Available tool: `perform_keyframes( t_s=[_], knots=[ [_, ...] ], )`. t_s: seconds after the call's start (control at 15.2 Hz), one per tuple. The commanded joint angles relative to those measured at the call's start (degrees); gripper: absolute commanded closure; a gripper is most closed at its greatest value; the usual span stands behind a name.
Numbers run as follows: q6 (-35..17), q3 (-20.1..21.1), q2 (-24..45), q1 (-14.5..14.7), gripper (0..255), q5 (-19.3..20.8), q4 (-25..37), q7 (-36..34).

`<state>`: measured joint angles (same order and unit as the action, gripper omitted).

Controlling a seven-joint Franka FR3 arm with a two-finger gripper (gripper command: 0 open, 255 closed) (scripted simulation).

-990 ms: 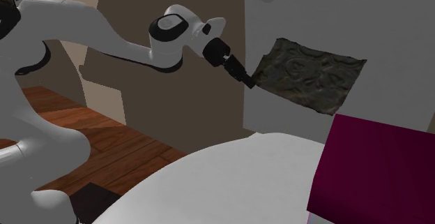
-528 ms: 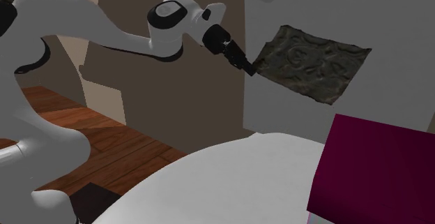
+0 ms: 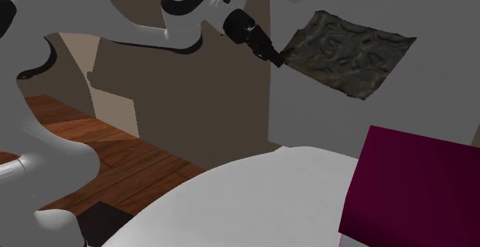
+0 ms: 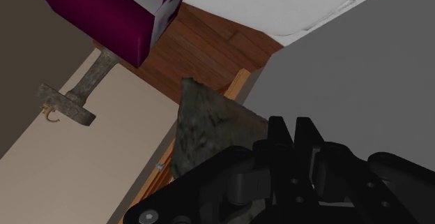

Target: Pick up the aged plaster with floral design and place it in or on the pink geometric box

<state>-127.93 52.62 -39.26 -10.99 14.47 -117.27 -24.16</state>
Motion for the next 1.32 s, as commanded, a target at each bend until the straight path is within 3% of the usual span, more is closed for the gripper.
perform_keyframes(
  t_s=[0.0,0.53,1.25],
  knots=[
    [0.8,-0.2,0.3,-0.1,255,0.0,1.1,0.5],
    [-10.0,-12.5,-1.9,3.9,255,0.4,-11.4,7.5],
    [-24.2,-27.1,0.2,3.7,255,2.4,-21.5,18.4]
  ],
)
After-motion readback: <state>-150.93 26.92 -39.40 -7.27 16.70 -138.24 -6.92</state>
